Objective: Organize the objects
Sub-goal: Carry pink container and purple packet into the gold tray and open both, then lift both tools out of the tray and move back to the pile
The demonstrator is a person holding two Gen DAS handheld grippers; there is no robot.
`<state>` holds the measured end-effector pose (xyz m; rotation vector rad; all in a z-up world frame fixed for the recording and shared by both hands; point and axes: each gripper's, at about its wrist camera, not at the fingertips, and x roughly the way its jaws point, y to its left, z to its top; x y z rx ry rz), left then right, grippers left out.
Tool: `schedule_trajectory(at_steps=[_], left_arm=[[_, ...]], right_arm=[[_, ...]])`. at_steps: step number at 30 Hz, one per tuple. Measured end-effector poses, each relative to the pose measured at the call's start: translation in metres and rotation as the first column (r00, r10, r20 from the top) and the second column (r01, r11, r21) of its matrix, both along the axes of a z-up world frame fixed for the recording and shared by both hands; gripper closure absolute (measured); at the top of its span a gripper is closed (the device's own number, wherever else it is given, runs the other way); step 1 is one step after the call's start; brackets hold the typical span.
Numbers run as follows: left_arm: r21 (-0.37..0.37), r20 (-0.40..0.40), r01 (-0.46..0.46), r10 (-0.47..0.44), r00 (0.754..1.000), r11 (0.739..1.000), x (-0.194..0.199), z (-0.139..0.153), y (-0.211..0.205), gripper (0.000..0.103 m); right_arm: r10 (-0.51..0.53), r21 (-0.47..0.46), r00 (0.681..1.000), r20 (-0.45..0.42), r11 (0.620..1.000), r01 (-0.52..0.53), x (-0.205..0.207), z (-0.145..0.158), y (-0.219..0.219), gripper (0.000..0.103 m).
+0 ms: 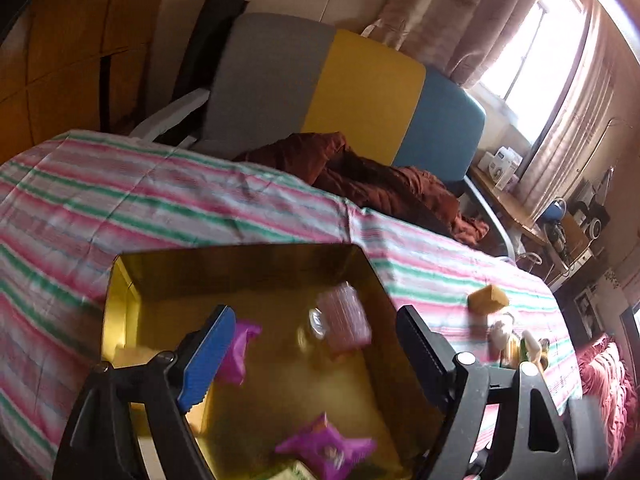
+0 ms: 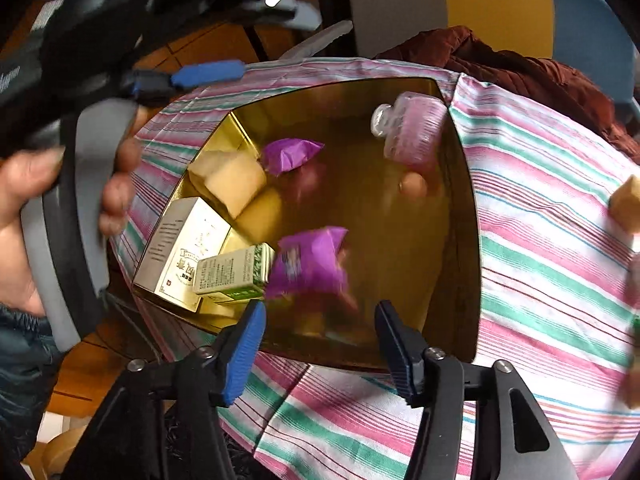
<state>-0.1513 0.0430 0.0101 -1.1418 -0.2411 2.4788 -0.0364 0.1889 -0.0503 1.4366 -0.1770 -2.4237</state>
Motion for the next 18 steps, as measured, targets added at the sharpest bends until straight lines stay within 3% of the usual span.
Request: schedule_trajectory(at_steps=[7, 10, 14, 16, 18], left_arm=[[-0.072, -0.04, -0.053, 0.05, 0.998, 0.996, 0.048, -0.006, -0.013, 0.019], [-0.102, -0.062, -0.073, 0.067, 0.996, 0.992, 0.067, -0.008, -0.016, 0.02], [-0.131, -0.103, -0.108, 0.095, 0.99, 0.986, 0.09, -0.005, -0.02, 0.02], [-0.155, -0.129, -0.118, 0.099, 0.987, 0.981, 0.097, -0.004, -0.019, 0.021], [-0.175, -0.154, -0.134, 0.108, 0.982, 0.975, 0.106, -0.004, -0.019, 0.021]], right_arm=[[-0.015, 0.069, 0.995, -0.101, 0.997, 0.022, 0.014, 0.016, -0.004, 0.019], [-0.031, 0.155, 0.982, -0.186, 0.986, 0.06, 0.023, 0.025, -0.009, 0.008], [-0.059, 0.269, 0.941, -0.332, 0.951, 0.155, 0.036, 0.036, -0.013, 0.004], [-0.085, 0.29, 0.926, -0.368, 0.936, 0.201, 0.037, 0.038, -0.01, 0.0], [-0.109, 0.273, 0.931, -0.347, 0.939, 0.211, 0.035, 0.037, -0.003, 0.0]])
